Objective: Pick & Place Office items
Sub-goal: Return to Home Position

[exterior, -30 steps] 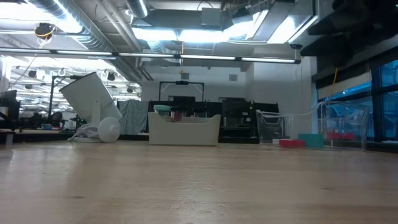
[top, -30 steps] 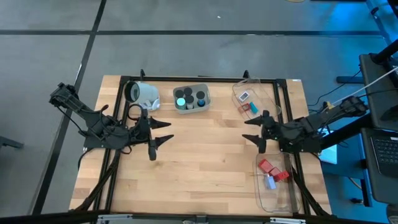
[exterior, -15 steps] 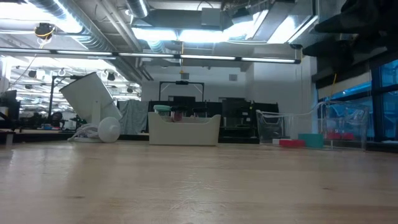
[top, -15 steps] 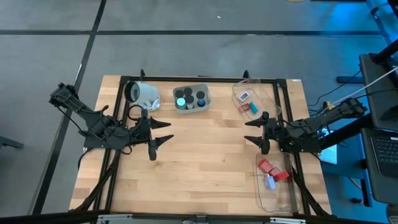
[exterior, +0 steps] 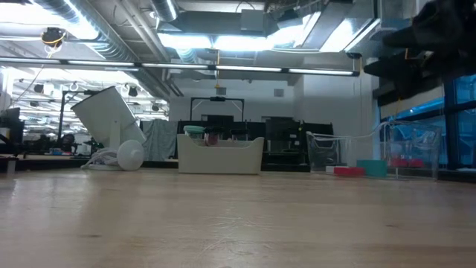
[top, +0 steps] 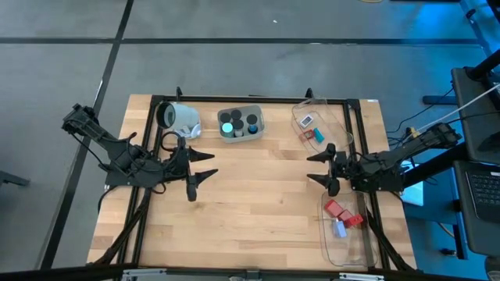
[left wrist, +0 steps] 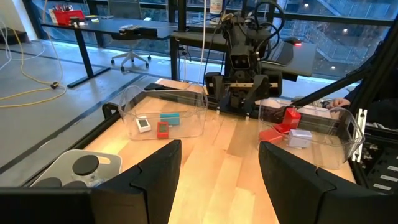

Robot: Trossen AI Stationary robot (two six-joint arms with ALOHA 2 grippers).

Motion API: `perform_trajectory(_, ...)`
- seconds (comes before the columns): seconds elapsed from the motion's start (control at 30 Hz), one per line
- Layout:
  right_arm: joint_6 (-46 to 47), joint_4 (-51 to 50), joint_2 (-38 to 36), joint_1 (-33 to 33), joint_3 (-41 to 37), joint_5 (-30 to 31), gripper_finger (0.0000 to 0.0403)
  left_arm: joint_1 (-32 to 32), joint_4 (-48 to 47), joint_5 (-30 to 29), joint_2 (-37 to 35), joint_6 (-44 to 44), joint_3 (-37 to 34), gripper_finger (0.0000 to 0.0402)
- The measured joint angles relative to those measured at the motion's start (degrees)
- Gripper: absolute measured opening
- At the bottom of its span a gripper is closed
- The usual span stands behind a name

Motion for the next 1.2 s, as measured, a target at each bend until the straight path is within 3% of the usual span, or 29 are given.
perform_trajectory(0.47, 0.1, 3.5, 0.0, 0.0, -3.3, 0.1, 0.0323, 0.0, -0.5, -1.9, 0.0, -1.1, 0.0, 0.0212)
perform_trajectory(0.7, 0.2, 2.4, 0.0, 0.0, -3.3, 7.4, 0.0323, 1.0, -3.2, -8.8, 1.2, -6.9, 0.0, 0.0212)
perform_trajectory(0.93, 0.1, 1.2, 0.0, 0.0, -3.3, 7.4, 0.0323, 3.9, -7.9, -8.4, 6.7, -12.8, 0.0, 0.0212)
perform_trajectory(1.2, 0.1, 1.2, 0.0, 0.0, -3.3, 7.4, 0.0323, 7.9, -8.1, -8.2, 15.7, -9.0, 0.0, 0.0212)
